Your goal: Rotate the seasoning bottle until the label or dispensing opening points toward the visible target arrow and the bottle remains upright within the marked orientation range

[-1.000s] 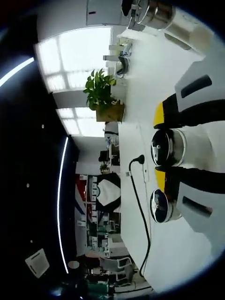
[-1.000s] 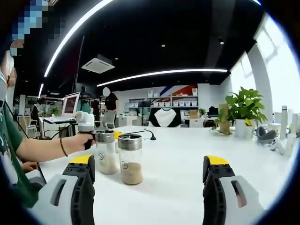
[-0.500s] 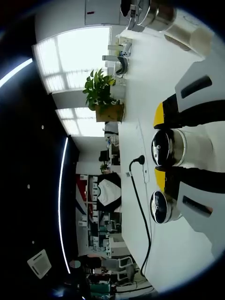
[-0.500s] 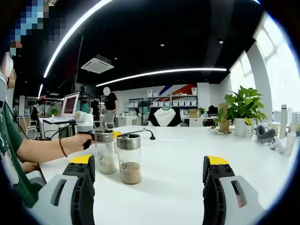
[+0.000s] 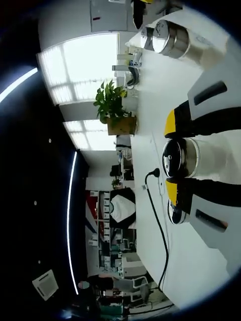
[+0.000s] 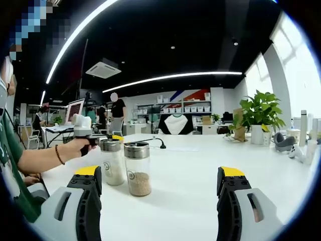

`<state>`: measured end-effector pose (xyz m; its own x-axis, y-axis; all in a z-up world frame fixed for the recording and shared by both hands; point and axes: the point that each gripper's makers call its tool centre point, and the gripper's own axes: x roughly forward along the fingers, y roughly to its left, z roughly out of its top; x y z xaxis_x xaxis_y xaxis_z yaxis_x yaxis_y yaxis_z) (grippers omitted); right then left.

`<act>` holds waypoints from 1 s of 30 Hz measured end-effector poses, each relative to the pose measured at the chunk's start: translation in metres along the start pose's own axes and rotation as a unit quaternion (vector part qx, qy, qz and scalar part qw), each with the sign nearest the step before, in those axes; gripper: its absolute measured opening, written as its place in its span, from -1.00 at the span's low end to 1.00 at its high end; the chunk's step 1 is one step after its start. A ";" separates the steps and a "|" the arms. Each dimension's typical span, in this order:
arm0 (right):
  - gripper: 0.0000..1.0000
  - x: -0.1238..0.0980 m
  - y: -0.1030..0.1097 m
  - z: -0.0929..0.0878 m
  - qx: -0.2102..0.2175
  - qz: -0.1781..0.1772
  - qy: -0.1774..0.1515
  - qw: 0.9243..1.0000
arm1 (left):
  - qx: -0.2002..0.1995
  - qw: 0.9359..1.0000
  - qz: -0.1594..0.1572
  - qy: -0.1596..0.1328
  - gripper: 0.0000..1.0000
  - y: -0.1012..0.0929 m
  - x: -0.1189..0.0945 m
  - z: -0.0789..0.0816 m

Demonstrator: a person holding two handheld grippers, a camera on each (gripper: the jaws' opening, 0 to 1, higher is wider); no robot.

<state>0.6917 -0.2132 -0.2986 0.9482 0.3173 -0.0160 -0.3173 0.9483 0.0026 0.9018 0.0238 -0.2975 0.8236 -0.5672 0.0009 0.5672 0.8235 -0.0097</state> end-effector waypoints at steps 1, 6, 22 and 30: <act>0.96 0.000 0.000 0.000 0.000 0.001 0.001 1.000 | -0.001 1.000 -0.002 0.000 -0.35 0.000 -0.003 0.001; 0.96 0.000 0.001 -0.002 -0.002 0.000 0.003 1.000 | 0.002 1.000 -0.009 -0.005 -0.35 -0.005 -0.020 0.006; 0.96 0.001 0.005 -0.003 -0.004 0.004 0.005 1.000 | -0.014 0.999 -0.035 -0.014 -0.36 -0.022 -0.064 0.009; 0.98 -0.001 0.002 -0.001 -0.007 -0.004 0.003 1.000 | -0.006 0.999 -0.033 -0.018 -0.35 -0.029 -0.081 0.004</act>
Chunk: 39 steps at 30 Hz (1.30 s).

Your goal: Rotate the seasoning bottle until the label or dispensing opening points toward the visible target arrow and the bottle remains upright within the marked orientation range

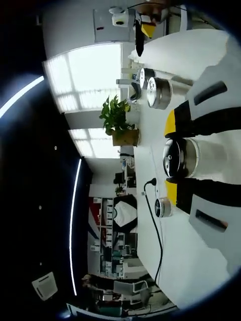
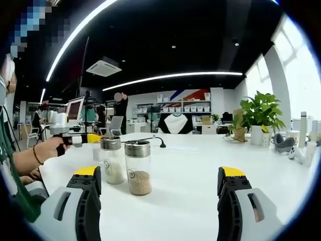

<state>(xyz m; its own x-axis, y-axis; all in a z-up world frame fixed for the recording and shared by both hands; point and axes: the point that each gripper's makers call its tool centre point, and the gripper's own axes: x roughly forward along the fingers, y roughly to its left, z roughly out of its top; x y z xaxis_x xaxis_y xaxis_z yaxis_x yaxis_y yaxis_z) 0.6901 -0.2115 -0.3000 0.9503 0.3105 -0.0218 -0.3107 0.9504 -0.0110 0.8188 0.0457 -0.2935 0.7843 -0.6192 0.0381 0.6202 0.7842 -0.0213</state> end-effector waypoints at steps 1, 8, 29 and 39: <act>0.98 0.000 0.000 0.000 0.000 0.000 -0.001 1.000 | 0.001 1.000 0.000 0.002 -0.35 -0.002 -0.001 -0.002; 0.98 0.001 0.004 -0.002 -0.007 0.004 0.005 1.000 | 0.002 1.000 -0.005 0.001 -0.35 -0.011 -0.008 -0.006; 0.95 0.000 0.004 0.001 -0.005 0.001 0.000 1.000 | 0.005 1.000 -0.013 0.013 -0.35 -0.030 -0.021 -0.025; 0.98 0.001 0.006 -0.002 -0.010 0.009 0.007 1.000 | 0.000 1.000 -0.022 0.015 -0.35 -0.036 -0.020 -0.027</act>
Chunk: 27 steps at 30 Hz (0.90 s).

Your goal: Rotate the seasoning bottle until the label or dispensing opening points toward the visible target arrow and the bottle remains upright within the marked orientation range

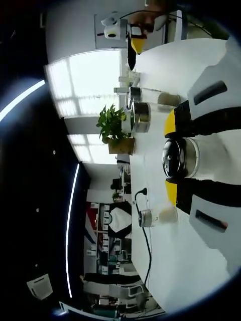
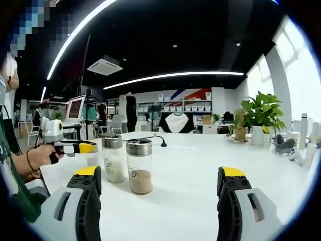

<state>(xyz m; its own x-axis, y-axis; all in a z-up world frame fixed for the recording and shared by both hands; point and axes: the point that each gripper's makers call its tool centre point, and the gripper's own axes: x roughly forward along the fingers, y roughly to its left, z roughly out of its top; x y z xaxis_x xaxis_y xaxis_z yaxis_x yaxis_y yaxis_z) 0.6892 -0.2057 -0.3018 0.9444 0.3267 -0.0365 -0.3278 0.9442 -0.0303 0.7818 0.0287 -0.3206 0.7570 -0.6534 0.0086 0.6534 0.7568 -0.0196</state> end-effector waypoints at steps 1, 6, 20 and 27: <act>0.99 0.001 0.002 -0.001 -0.004 0.001 0.002 1.000 | -0.001 1.000 -0.001 -0.001 -0.35 0.000 -0.001 0.000; 0.99 0.005 0.011 -0.004 -0.008 0.018 0.008 1.000 | -0.007 1.000 -0.002 -0.010 -0.35 0.002 -0.001 -0.001; 0.99 0.005 0.009 -0.009 -0.012 0.014 0.020 1.000 | -0.006 1.000 -0.018 -0.011 -0.35 0.003 -0.003 -0.001; 0.99 0.005 0.010 -0.009 -0.006 0.016 0.018 1.000 | -0.007 0.999 -0.038 -0.004 -0.34 0.005 -0.004 -0.002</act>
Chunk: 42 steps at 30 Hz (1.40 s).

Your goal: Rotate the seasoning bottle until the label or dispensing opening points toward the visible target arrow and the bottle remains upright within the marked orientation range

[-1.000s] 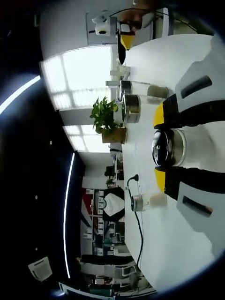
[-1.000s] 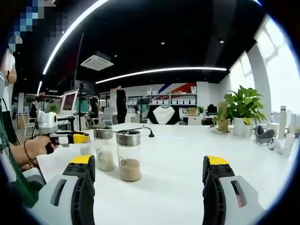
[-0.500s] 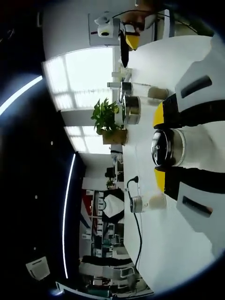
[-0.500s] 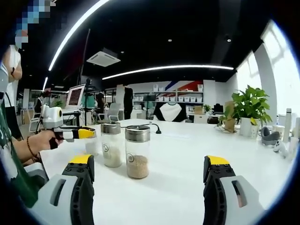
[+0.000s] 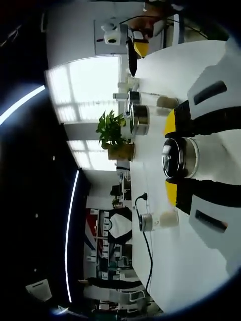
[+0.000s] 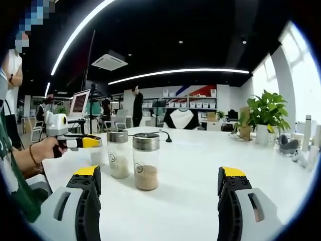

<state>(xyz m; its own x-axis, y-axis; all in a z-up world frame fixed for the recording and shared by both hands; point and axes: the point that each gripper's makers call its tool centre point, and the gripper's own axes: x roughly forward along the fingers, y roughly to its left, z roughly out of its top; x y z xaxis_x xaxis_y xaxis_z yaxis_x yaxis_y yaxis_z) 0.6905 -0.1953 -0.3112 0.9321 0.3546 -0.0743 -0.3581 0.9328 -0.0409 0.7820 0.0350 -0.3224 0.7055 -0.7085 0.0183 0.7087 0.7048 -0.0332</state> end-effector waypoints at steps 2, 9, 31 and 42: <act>0.99 0.000 0.000 0.000 0.000 0.000 0.000 1.000 | 0.001 1.000 -0.007 0.003 -0.34 -0.001 0.000 0.000; 0.99 -0.001 -0.001 0.000 0.003 -0.001 -0.001 1.000 | -0.002 0.999 -0.036 0.012 -0.34 0.002 -0.002 0.000; 0.99 -0.001 -0.002 -0.002 0.009 0.000 0.002 1.000 | -0.006 0.999 -0.045 0.019 -0.34 0.000 0.000 -0.001; 0.99 -0.001 -0.004 -0.003 0.011 -0.002 0.004 1.000 | -0.001 0.999 0.034 0.018 -0.34 -0.001 0.001 -0.001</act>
<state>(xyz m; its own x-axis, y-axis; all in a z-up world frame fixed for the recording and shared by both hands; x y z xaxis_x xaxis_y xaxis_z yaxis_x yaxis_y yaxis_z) 0.6905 -0.1995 -0.3135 0.9328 0.3507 -0.0831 -0.3534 0.9353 -0.0200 0.7824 0.0337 -0.3235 0.7509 -0.6601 -0.0192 0.6593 0.7510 -0.0361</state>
